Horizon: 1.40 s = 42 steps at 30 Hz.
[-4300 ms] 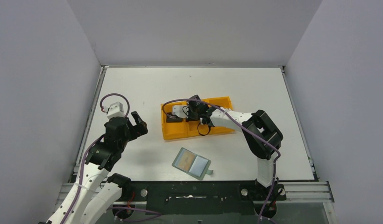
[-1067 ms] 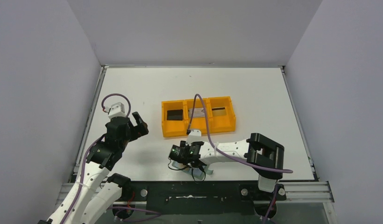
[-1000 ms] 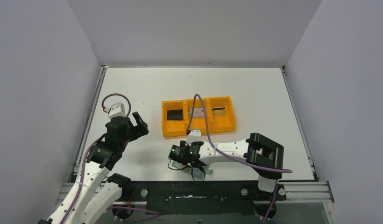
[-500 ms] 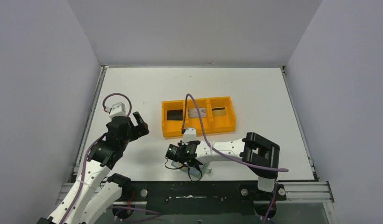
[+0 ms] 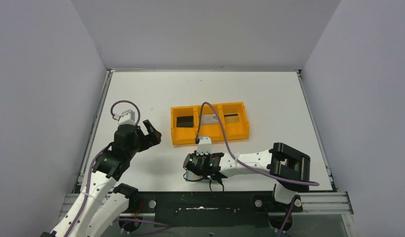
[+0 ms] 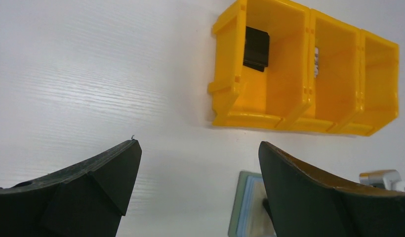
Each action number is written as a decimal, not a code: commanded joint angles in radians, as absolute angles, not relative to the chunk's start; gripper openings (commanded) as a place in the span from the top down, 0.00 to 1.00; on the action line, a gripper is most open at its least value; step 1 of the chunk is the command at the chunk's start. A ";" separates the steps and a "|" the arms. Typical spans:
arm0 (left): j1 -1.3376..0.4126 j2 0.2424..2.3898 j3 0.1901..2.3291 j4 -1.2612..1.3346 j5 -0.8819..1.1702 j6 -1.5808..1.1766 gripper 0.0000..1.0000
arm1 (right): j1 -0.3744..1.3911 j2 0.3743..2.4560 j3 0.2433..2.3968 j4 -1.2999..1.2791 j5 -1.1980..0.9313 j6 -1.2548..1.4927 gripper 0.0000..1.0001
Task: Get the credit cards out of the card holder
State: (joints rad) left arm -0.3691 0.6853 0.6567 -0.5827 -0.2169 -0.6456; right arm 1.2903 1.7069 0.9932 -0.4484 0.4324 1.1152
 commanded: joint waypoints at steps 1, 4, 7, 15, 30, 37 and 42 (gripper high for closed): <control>-0.363 0.650 0.600 -0.454 0.020 -0.726 0.09 | 1.295 1.614 0.928 -0.263 0.428 1.085 0.90; -0.364 0.670 0.546 -0.351 0.203 -0.751 0.13 | 1.294 1.564 0.859 -0.182 0.410 1.091 0.91; -0.365 0.714 0.518 -0.297 0.333 -0.764 0.17 | 1.292 1.513 0.796 -0.105 0.403 1.094 0.90; -0.426 0.785 0.479 -0.200 0.464 -0.773 0.21 | 1.268 1.427 0.649 0.072 0.354 1.118 0.89; -0.747 0.952 0.368 0.003 0.296 -0.958 0.30 | 1.242 1.382 0.534 0.167 0.334 1.173 0.89; -0.755 0.989 0.362 0.043 0.295 -0.966 0.33 | 1.240 1.342 0.477 0.225 0.338 1.197 0.89; -0.790 1.047 0.364 0.120 0.314 -0.975 0.37 | 1.231 1.319 0.443 0.242 0.340 1.217 0.89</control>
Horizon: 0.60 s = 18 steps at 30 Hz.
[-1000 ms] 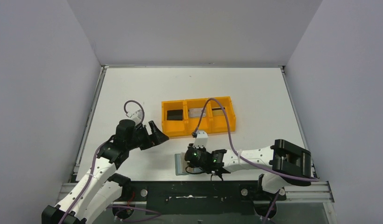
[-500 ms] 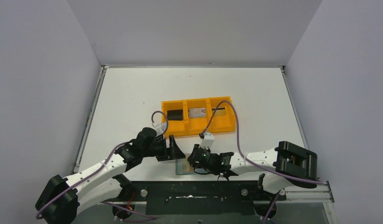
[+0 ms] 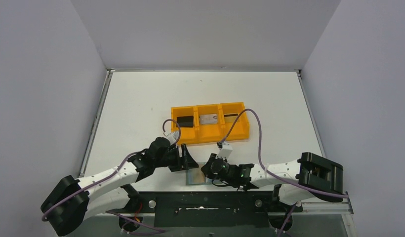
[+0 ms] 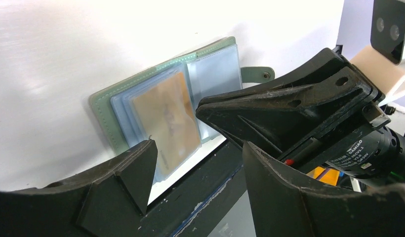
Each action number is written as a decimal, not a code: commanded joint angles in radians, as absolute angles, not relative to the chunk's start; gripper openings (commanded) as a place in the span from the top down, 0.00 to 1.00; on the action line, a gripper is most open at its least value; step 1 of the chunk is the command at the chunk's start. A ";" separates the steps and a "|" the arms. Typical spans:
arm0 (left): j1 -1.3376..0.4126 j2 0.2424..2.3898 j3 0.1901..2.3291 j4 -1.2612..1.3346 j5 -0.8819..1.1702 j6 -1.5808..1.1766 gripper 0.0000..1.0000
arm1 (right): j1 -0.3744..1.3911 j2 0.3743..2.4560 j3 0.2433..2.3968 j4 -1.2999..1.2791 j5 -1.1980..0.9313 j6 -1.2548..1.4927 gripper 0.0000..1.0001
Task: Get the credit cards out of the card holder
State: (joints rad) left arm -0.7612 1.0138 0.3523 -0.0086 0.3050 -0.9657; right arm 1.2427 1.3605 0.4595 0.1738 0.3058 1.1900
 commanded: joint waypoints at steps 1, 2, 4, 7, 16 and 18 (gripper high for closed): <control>-0.797 1.060 0.370 0.128 0.314 -0.976 0.37 | 1.230 1.316 0.437 0.244 0.342 1.220 0.89; -0.808 1.077 0.376 0.134 0.314 -0.976 0.37 | 1.228 1.312 0.432 0.246 0.342 1.223 0.89; -0.821 1.113 0.385 0.144 0.315 -0.978 0.39 | 1.226 1.304 0.426 0.247 0.341 1.225 0.89; -0.839 1.122 0.407 0.105 0.266 -0.988 0.47 | 1.223 1.299 0.419 0.249 0.338 1.228 0.89; -0.870 0.831 0.434 -0.216 -0.126 -1.064 0.48 | 1.235 1.361 0.531 0.087 0.347 1.213 0.65; -0.870 0.770 0.429 -0.279 -0.168 -1.073 0.47 | 1.254 1.396 0.597 -0.020 0.387 1.222 0.62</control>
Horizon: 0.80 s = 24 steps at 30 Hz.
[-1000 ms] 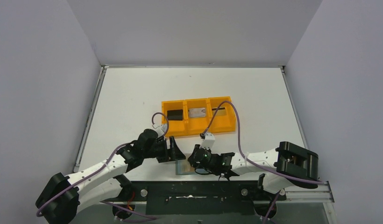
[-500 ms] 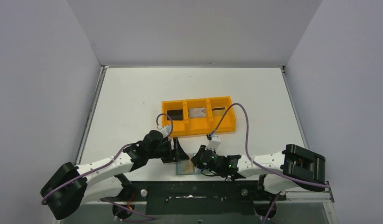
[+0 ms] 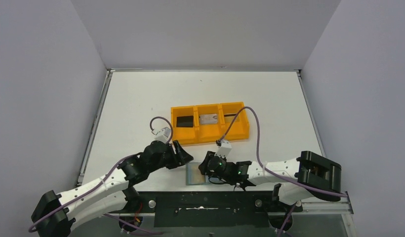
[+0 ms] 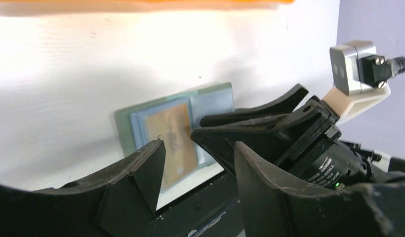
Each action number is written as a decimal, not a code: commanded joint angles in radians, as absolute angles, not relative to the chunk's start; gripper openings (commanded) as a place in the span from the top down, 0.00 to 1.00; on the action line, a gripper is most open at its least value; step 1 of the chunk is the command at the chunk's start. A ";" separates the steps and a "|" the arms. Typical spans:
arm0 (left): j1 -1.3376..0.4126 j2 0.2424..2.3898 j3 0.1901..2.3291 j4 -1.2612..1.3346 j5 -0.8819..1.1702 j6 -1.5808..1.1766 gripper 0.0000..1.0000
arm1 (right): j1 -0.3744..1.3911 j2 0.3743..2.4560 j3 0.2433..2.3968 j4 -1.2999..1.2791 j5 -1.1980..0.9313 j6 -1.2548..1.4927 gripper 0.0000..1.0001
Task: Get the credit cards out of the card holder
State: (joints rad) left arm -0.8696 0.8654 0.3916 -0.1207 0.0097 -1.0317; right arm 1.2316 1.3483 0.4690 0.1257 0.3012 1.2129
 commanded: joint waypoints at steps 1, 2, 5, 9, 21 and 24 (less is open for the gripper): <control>-0.869 0.745 0.428 -0.301 -0.184 -1.078 0.47 | 1.262 1.417 0.631 -0.066 0.405 1.225 0.61; -0.868 0.721 0.427 -0.319 -0.197 -1.082 0.46 | 1.270 1.438 0.663 -0.111 0.420 1.227 0.61; -0.866 0.681 0.426 -0.353 -0.220 -1.085 0.45 | 1.295 1.501 0.755 -0.239 0.469 1.243 0.61; -0.865 0.661 0.438 -0.385 -0.240 -1.089 0.45 | 1.322 1.588 0.867 -0.400 0.521 1.277 0.63; -0.863 0.646 0.459 -0.413 -0.255 -1.082 0.45 | 1.356 1.761 1.052 -0.590 0.536 1.275 0.69; -0.863 0.649 0.459 -0.412 -0.251 -1.081 0.45 | 1.358 1.773 1.063 -0.606 0.539 1.285 0.79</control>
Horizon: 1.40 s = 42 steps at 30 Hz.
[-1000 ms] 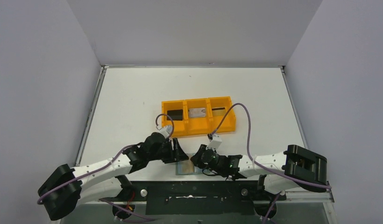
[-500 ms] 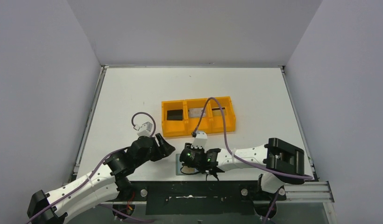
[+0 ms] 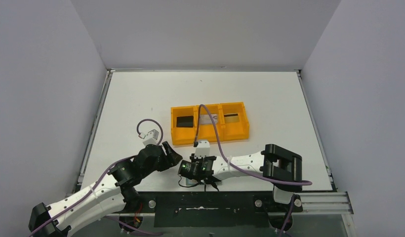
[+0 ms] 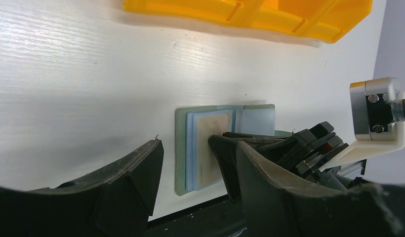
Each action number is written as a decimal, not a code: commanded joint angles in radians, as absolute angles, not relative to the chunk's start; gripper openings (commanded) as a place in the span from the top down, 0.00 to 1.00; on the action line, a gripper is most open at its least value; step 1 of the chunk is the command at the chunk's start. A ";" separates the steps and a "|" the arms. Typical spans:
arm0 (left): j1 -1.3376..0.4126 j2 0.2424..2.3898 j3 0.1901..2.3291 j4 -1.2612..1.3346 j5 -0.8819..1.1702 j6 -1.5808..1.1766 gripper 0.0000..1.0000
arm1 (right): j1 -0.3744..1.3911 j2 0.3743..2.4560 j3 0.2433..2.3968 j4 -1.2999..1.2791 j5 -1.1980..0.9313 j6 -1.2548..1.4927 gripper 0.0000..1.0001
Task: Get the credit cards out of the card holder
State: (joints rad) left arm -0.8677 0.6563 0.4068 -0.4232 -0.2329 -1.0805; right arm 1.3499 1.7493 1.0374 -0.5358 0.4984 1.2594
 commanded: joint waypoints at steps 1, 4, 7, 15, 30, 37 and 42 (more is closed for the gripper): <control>-0.863 0.649 0.457 -0.409 -0.248 -1.080 0.45 | 1.357 1.767 1.057 -0.600 0.540 1.285 0.81; -0.863 0.655 0.450 -0.389 -0.232 -1.076 0.45 | 1.355 1.733 1.022 -0.551 0.537 1.279 0.89; -0.863 0.672 0.444 -0.363 -0.206 -1.069 0.45 | 1.341 1.686 0.970 -0.475 0.514 1.267 0.92; -0.863 0.783 0.416 -0.192 -0.051 -1.034 0.45 | 1.312 1.545 0.829 -0.249 0.460 1.235 0.99; -0.866 1.023 0.388 0.119 0.202 -1.025 0.44 | 1.237 1.334 0.523 0.091 0.363 1.285 1.00; -0.871 1.149 0.394 0.193 0.254 -1.037 0.44 | 1.228 1.329 0.497 0.112 0.354 1.301 1.00; -0.872 1.150 0.385 0.175 0.212 -1.055 0.44 | 1.225 1.310 0.476 0.120 0.356 1.311 1.00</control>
State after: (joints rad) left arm -0.8688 1.1599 0.3828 0.1089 0.2180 -1.0439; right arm 1.2312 1.3605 0.4919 0.0574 0.3313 1.2888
